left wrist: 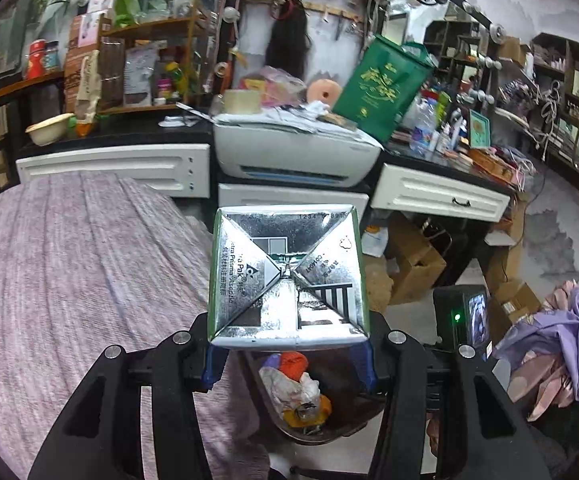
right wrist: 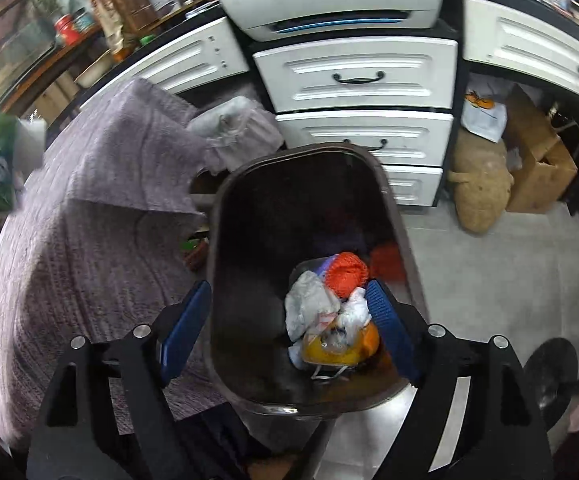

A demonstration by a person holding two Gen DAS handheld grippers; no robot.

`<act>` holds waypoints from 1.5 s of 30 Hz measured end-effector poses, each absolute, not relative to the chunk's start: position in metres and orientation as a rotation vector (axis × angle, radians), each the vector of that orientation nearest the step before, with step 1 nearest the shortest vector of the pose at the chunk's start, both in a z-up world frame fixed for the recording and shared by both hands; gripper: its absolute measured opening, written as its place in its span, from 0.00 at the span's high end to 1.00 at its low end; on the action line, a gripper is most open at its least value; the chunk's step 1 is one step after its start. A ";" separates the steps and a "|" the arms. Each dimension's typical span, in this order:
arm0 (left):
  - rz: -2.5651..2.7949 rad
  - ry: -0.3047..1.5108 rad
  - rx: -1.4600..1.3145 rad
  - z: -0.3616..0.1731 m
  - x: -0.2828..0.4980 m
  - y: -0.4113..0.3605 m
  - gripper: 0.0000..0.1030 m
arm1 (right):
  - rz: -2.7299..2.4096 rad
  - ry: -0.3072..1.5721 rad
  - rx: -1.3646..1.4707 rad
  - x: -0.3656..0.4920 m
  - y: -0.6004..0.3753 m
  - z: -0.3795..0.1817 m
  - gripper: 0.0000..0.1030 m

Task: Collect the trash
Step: 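Open the left gripper to drop the milk carton into the bin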

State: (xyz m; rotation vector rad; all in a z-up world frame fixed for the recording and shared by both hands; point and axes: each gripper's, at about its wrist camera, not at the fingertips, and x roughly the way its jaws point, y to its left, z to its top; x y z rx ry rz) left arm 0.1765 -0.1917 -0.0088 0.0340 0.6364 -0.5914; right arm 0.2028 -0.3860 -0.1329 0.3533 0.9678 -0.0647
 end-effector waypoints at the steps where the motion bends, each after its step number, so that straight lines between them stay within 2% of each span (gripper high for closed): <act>1: -0.600 0.645 0.044 -0.013 0.176 -0.199 0.51 | -0.080 0.962 0.354 0.199 -0.391 -0.133 0.22; 14: -0.633 0.783 0.175 -0.074 0.182 -0.258 0.51 | -0.237 0.912 0.413 0.163 -0.457 -0.129 0.21; 32: -0.613 0.933 0.285 -0.127 0.201 -0.291 0.50 | -0.249 0.921 0.420 0.159 -0.463 -0.130 0.21; 34: -0.615 0.931 0.294 -0.128 0.200 -0.292 0.42 | -0.251 0.921 0.416 0.159 -0.462 -0.130 0.21; 35: -0.613 0.927 0.298 -0.128 0.200 -0.292 0.32 | -0.251 0.921 0.415 0.159 -0.462 -0.130 0.21; 36: -0.610 0.916 0.299 -0.127 0.198 -0.290 0.28 | -0.252 0.922 0.415 0.158 -0.462 -0.130 0.21; 45: -0.605 0.879 0.270 -0.115 0.182 -0.276 0.11 | -0.271 0.917 0.414 0.156 -0.463 -0.127 0.16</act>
